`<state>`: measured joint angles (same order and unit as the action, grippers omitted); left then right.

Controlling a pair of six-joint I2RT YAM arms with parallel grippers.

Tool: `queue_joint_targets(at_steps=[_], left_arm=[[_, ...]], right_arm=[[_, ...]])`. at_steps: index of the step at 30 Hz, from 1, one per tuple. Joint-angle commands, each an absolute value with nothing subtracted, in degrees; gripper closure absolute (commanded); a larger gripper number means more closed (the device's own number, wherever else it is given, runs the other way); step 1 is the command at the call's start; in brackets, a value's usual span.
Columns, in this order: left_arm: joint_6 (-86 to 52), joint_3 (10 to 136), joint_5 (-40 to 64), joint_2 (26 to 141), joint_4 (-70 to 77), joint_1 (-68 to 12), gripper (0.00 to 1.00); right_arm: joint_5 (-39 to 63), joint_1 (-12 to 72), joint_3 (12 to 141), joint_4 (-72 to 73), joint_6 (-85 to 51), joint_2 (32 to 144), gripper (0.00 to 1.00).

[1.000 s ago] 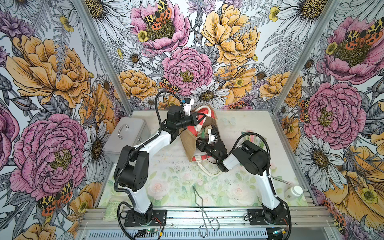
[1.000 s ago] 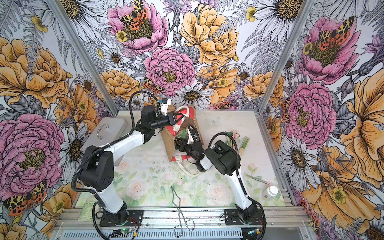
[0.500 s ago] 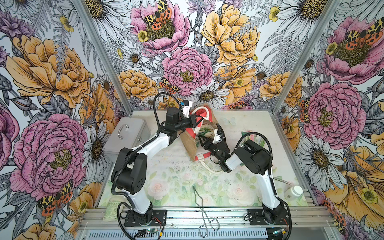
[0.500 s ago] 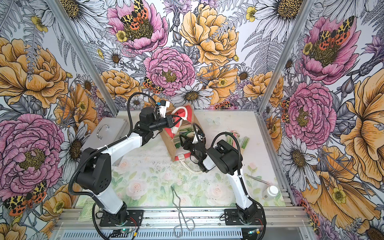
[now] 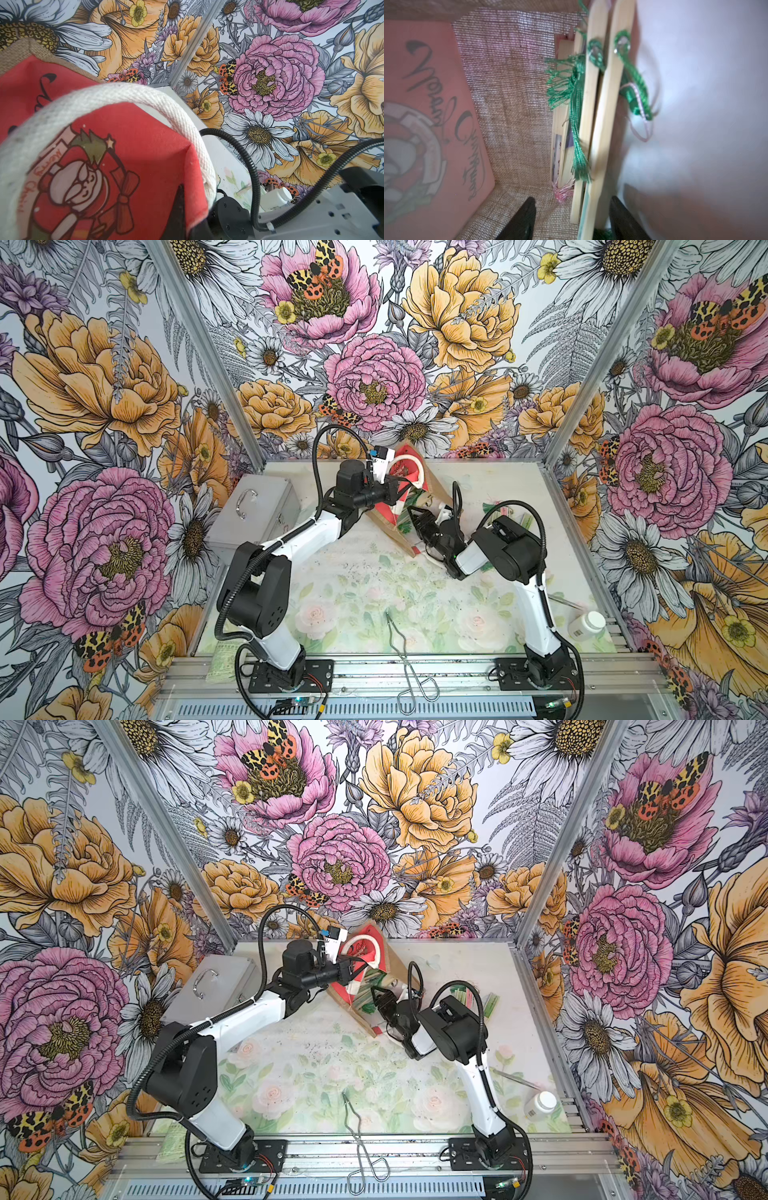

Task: Take out the folding fans from the tote bags
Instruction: Pick up the folding fan from the canvas bag.

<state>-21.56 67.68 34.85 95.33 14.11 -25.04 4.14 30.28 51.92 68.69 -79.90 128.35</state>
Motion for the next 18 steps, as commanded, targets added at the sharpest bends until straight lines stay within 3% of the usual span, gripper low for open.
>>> queue_joint_targets(at_steps=[1, 8, 18], left_arm=[[-19.34, 67.67, 34.56, 92.20, 17.48, -24.44, 1.00], [-21.76, 66.37, 39.37, 91.62, 23.68, -25.27, 1.00], [-23.74, 65.61, 41.76, 89.56, 23.82, -26.72, 1.00]], right_arm=[[3.85, 28.92, 53.03, 55.24, -81.10, 125.37, 0.41], [4.20, 28.96, 55.46, 52.46, -81.18, 126.91, 0.44], [3.51, 29.17, 58.31, 60.12, -81.83, 131.66, 0.48]])
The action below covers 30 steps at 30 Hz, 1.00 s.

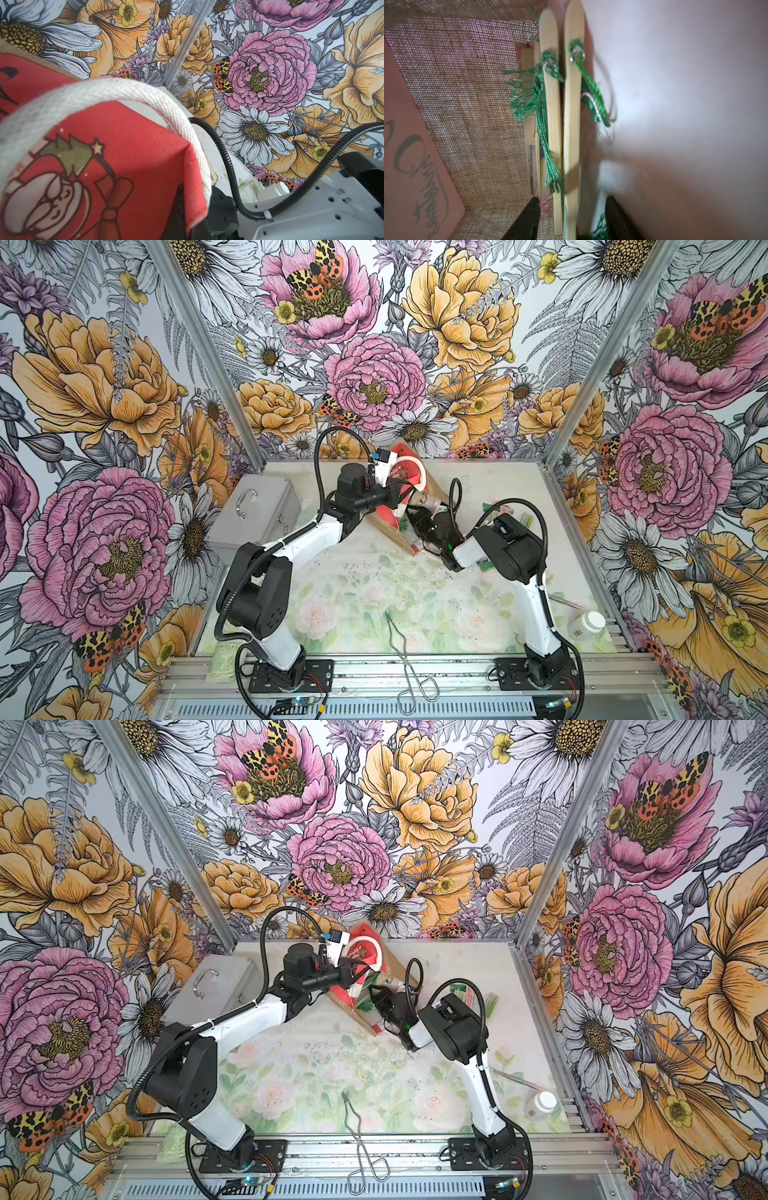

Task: Take out the folding fans from the tote bags
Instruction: Pick up the folding fan from the canvas bag.

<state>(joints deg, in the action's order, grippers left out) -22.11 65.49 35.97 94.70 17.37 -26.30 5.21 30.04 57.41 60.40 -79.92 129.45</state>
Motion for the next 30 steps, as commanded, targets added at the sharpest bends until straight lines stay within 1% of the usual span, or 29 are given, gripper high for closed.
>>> queue_joint_targets(at_steps=[1, 4, 7, 10, 13, 16, 20, 26, 30], left_arm=[[-23.86, 65.65, 42.09, 89.54, 23.91, -26.74, 1.00], [-24.15, 65.43, 43.51, 89.67, 25.38, -27.09, 1.00], [-26.35, 64.97, 46.29, 90.17, 29.99, -27.24, 1.00], [-31.23, 64.13, 50.10, 91.19, 38.56, -27.20, 1.00], [-39.12, 63.24, 53.38, 92.98, 50.97, -27.09, 1.00], [-46.58, 63.54, 55.76, 95.48, 61.11, -27.16, 1.00], [-54.22, 64.05, 57.04, 98.69, 71.21, -26.98, 1.00], [-55.47, 63.71, 57.17, 98.74, 71.54, -26.28, 1.00], [-52.26, 63.07, 56.75, 96.68, 66.40, -25.54, 1.00]], right_arm=[[3.34, 29.31, 58.45, 60.18, -81.64, 131.66, 0.49], [2.83, 29.53, 59.34, 60.67, -80.95, 132.00, 0.49], [2.36, 29.86, 60.50, 60.28, -80.95, 132.57, 0.50], [1.41, 30.14, 61.21, 61.81, -81.50, 133.79, 0.52], [0.32, 30.24, 61.31, 66.01, -82.60, 135.52, 0.52], [-0.84, 30.24, 61.27, 72.45, -82.83, 137.26, 0.52], [-0.93, 30.16, 61.68, 76.05, -82.57, 137.86, 0.53], [-1.46, 30.06, 61.53, 79.80, -81.27, 137.65, 0.54], [-1.87, 30.06, 60.89, 79.79, -80.53, 136.98, 0.62]])
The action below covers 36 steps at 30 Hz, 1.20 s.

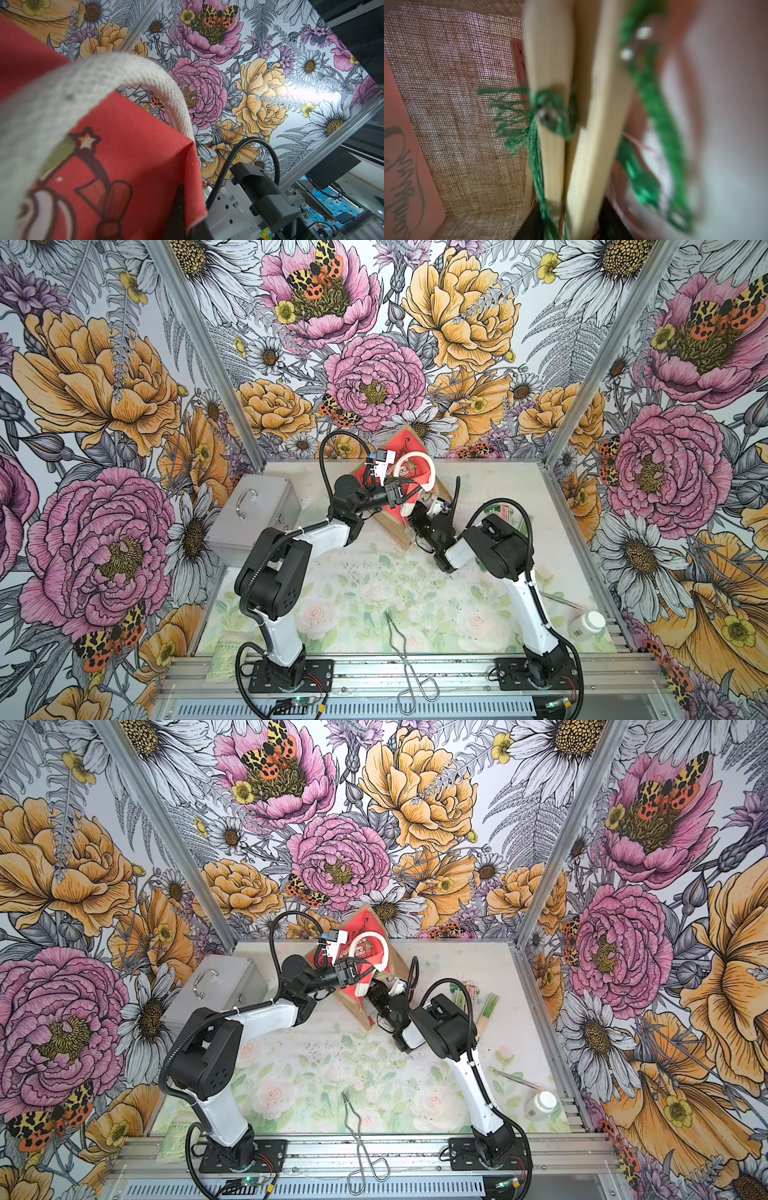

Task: Take out the folding fans from the tote bags
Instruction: Pick up the folding fan from the canvas bag.

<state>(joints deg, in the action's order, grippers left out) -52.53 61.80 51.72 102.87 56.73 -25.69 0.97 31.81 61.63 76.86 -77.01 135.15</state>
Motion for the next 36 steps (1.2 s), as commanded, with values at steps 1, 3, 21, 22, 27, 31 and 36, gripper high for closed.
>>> queue_joint_targets(at_steps=[1, 3, 21, 22, 27, 31, 36], left_arm=[[-50.69, 62.83, 56.21, 95.90, 64.01, -25.28, 1.00], [-48.21, 62.28, 54.23, 94.57, 60.09, -24.73, 1.00], [-48.93, 68.27, 45.79, 97.82, 39.07, -18.82, 1.00], [-49.04, 68.10, 45.79, 97.82, 39.02, -18.72, 1.00], [-48.70, 67.76, 45.06, 97.91, 36.93, -18.72, 1.00], [-47.76, 67.92, 44.91, 97.78, 34.94, -18.78, 1.00], [-45.82, 68.18, 44.84, 97.38, 32.24, -19.15, 1.00]], right_arm=[[-1.79, 30.06, 60.67, 79.74, -80.30, 136.82, 0.66], [-1.68, 30.06, 59.77, 79.81, -79.30, 136.12, 0.73], [-2.62, 34.71, 56.62, 37.84, -50.49, 112.64, 0.91], [-3.34, 34.72, 55.65, 37.62, -49.54, 111.49, 0.91], [-5.49, 35.48, 50.81, 41.91, -40.77, 106.54, 0.89], [-7.02, 36.59, 48.43, 42.59, -32.68, 103.91, 0.84], [-8.08, 37.53, 43.83, 46.89, -26.86, 101.70, 0.73]])
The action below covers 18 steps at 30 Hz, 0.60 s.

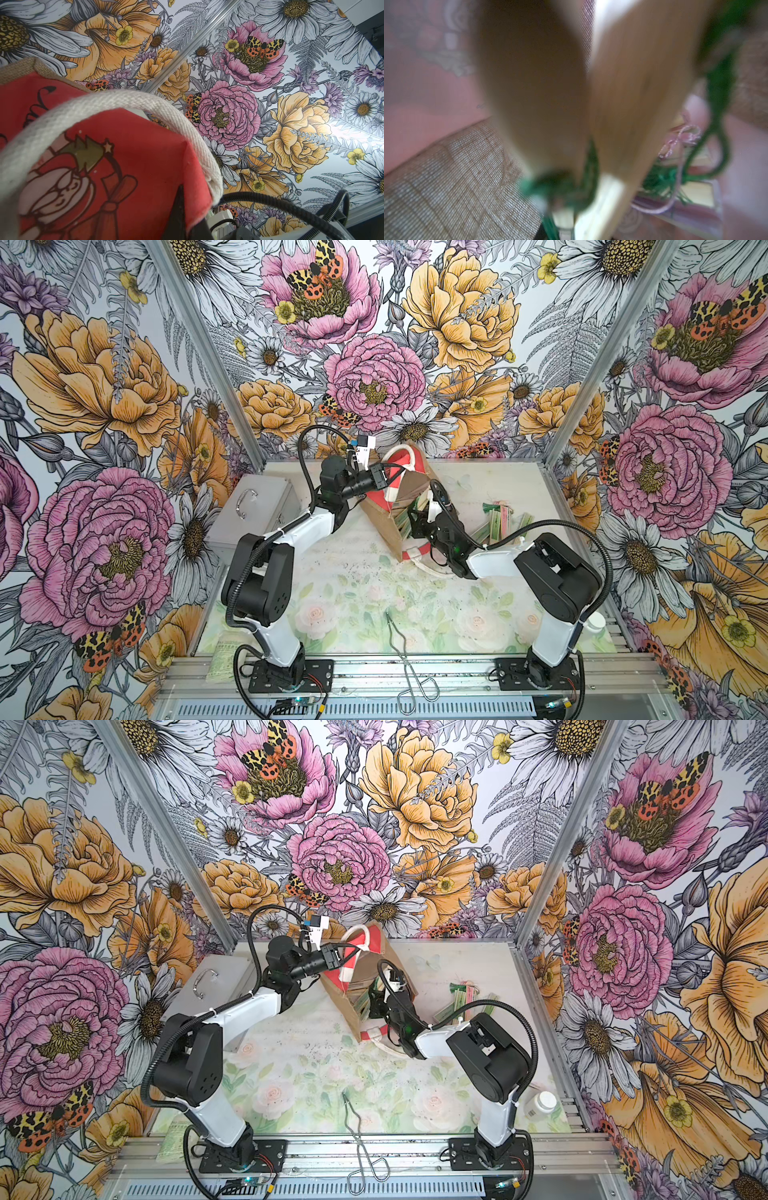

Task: Take out the folding fans from the tote bags
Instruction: Pick up the folding fan from the canvas bag.

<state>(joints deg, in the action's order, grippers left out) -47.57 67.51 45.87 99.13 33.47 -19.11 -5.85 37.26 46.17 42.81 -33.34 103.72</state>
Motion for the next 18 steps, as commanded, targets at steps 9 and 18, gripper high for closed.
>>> queue_joint_targets(at_steps=[9, 18], left_arm=[[-45.44, 68.88, 44.74, 97.38, 30.52, -19.34, 1.00], [-44.66, 67.56, 44.34, 96.59, 30.33, -19.65, 1.00]], right_arm=[[-5.46, 37.53, 40.70, 53.54, -24.24, 103.24, 0.63], [-3.96, 37.27, 40.08, 59.64, -24.52, 104.32, 0.59]])
